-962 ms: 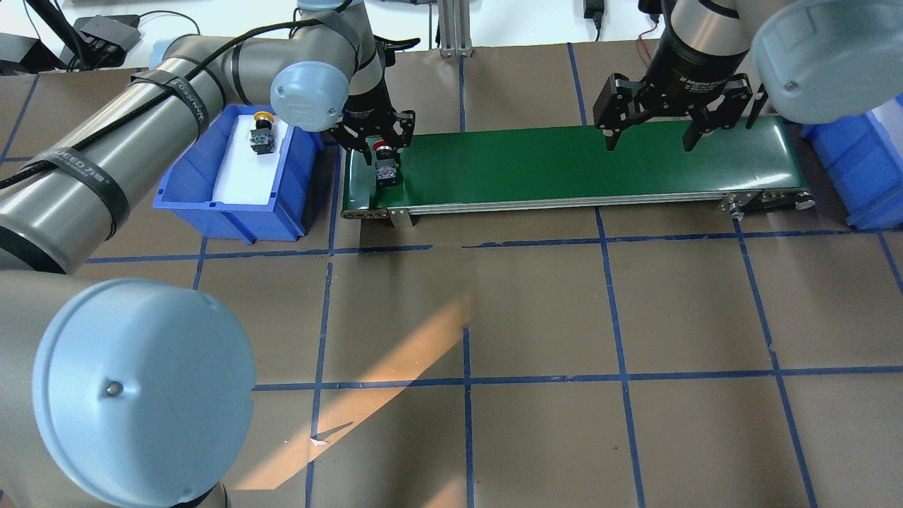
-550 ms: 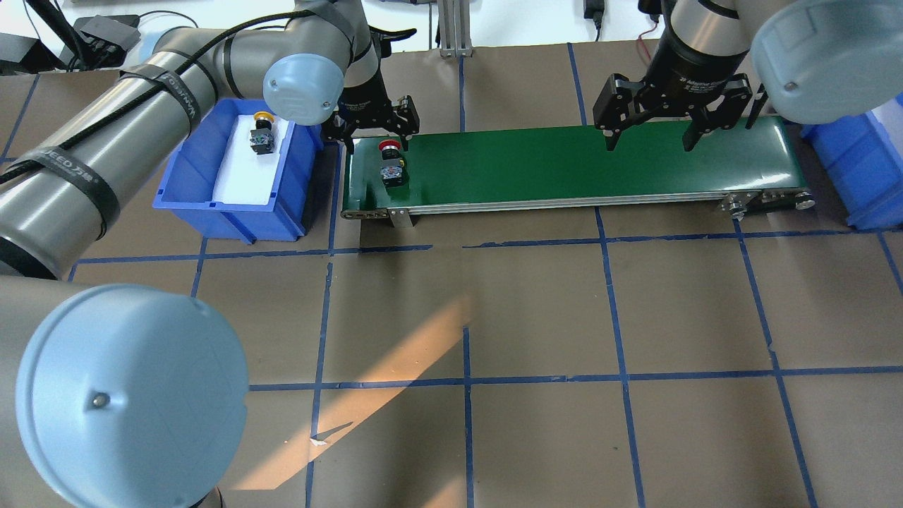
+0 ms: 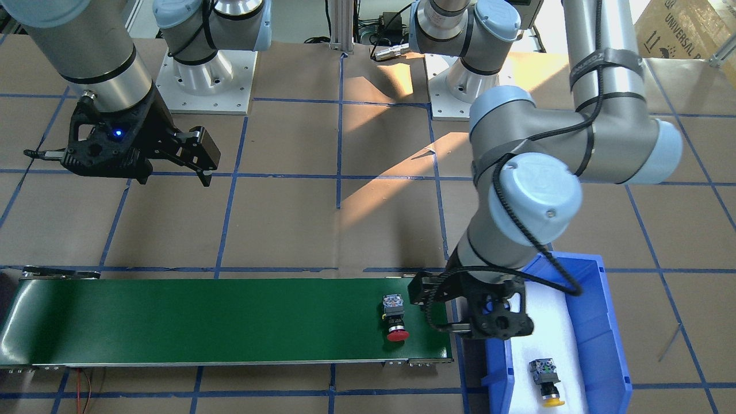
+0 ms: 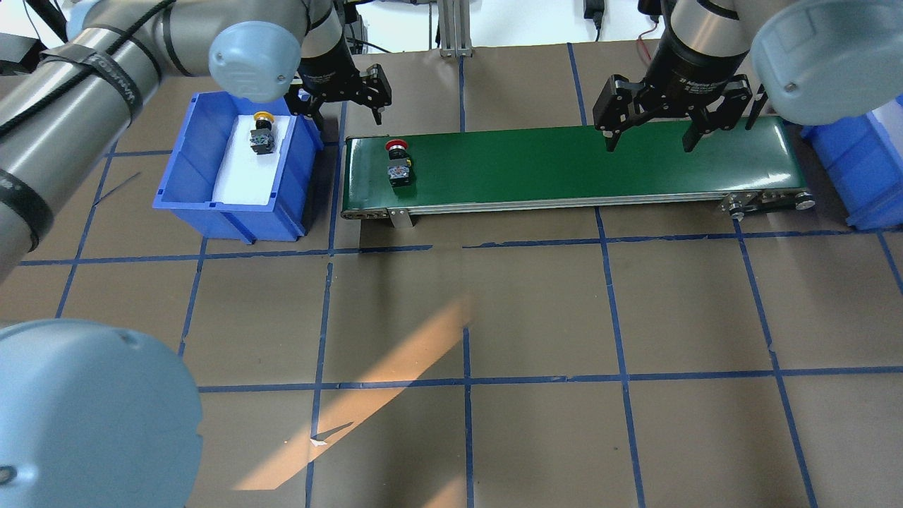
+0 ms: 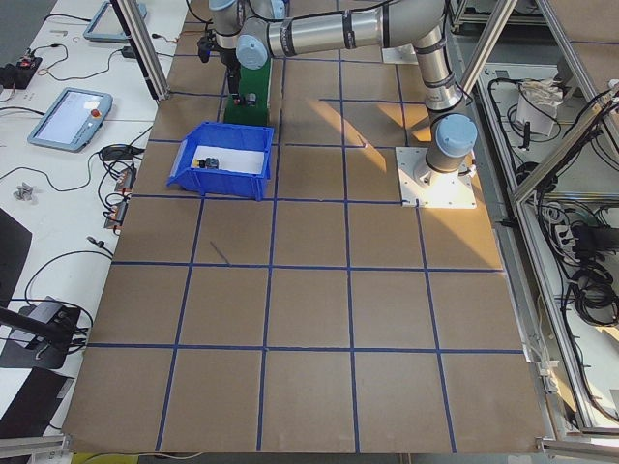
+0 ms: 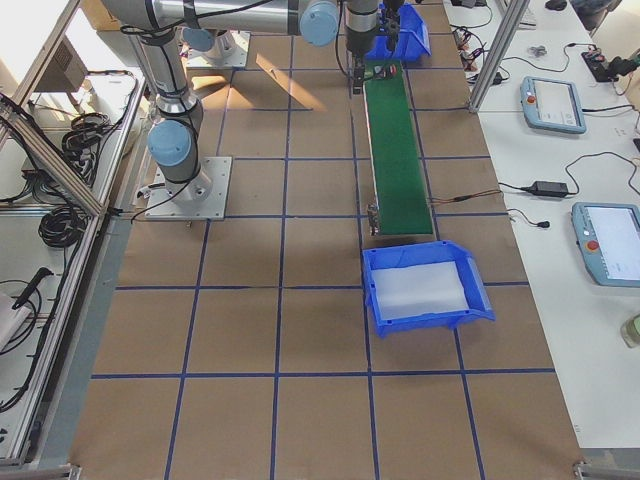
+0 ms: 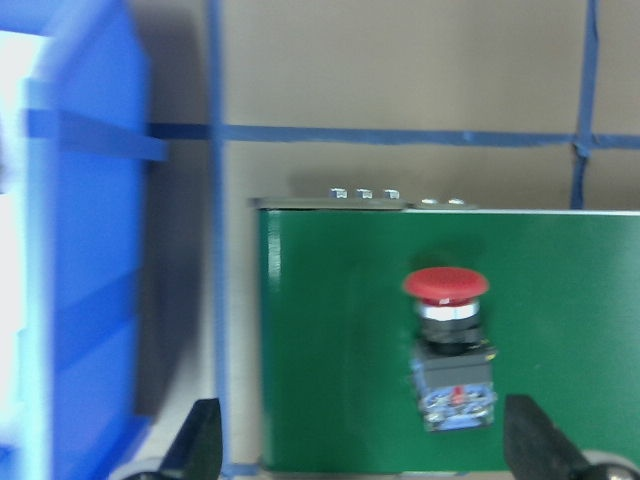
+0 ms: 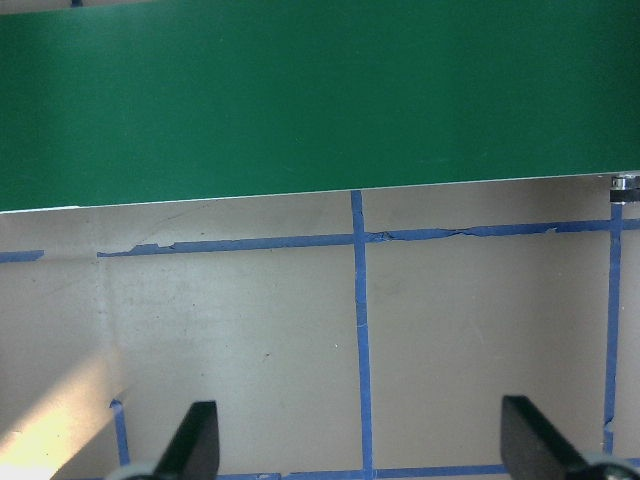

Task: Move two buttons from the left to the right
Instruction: 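Move the left gripper back into the blue bin over the yellow-capped button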

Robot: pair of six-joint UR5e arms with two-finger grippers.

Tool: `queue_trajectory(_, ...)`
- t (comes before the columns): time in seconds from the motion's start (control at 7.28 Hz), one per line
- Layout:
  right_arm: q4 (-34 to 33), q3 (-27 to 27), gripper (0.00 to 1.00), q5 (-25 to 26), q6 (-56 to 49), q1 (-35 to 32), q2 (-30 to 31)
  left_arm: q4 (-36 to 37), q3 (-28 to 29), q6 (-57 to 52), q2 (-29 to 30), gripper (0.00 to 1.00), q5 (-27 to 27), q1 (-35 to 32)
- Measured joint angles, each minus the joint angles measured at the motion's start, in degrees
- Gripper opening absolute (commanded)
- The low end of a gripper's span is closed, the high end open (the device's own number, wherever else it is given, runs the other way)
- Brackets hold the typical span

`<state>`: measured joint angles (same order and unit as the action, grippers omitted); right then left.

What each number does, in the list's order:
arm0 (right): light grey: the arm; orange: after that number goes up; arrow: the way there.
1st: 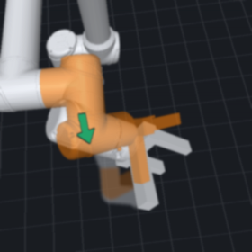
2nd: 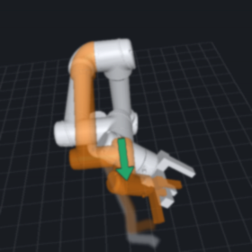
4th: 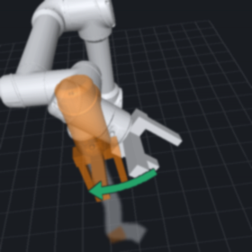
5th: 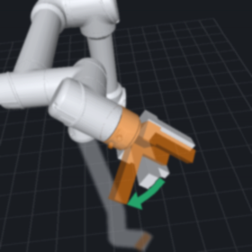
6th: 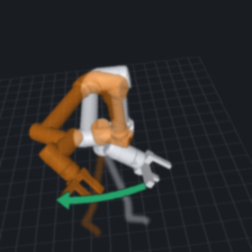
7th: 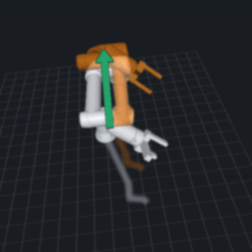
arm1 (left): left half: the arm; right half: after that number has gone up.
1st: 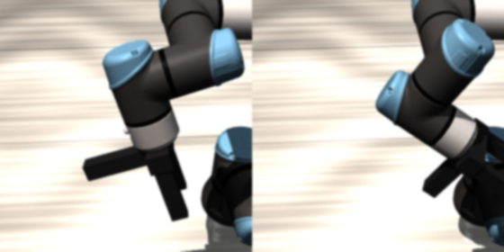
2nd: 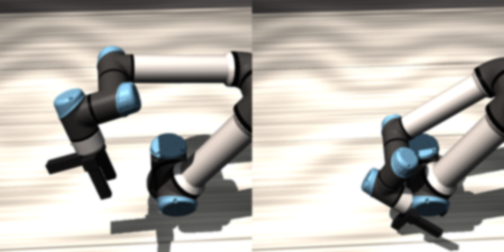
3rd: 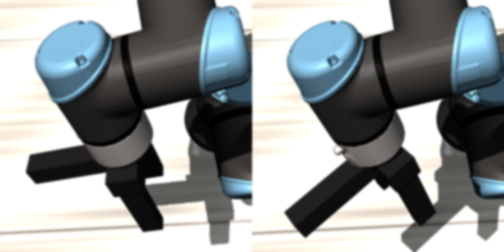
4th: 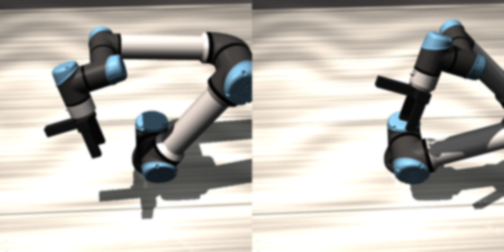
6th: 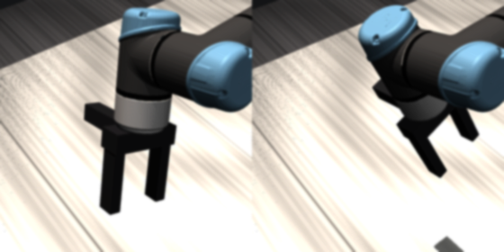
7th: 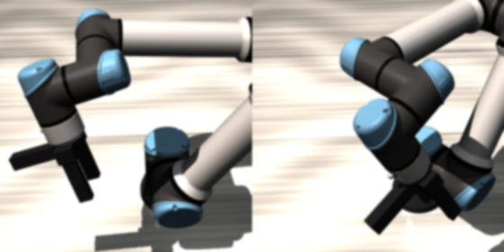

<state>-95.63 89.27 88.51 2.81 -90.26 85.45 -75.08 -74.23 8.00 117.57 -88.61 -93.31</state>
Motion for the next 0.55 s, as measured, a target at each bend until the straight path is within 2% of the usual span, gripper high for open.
queue_trajectory(0.27, 0.00, 0.01, 1.00, 0.00, 0.00, 0.00, 0.03, -1.02, -0.45, 0.23, -3.31, 1.00, -0.17, 6.80)
queue_trajectory(0.55, 0.00, 0.05, 1.00, 0.01, 0.06, 0.00, 0.00, 1.05, -0.28, -1.16, -1.25, 1.00, -0.06, 11.37)
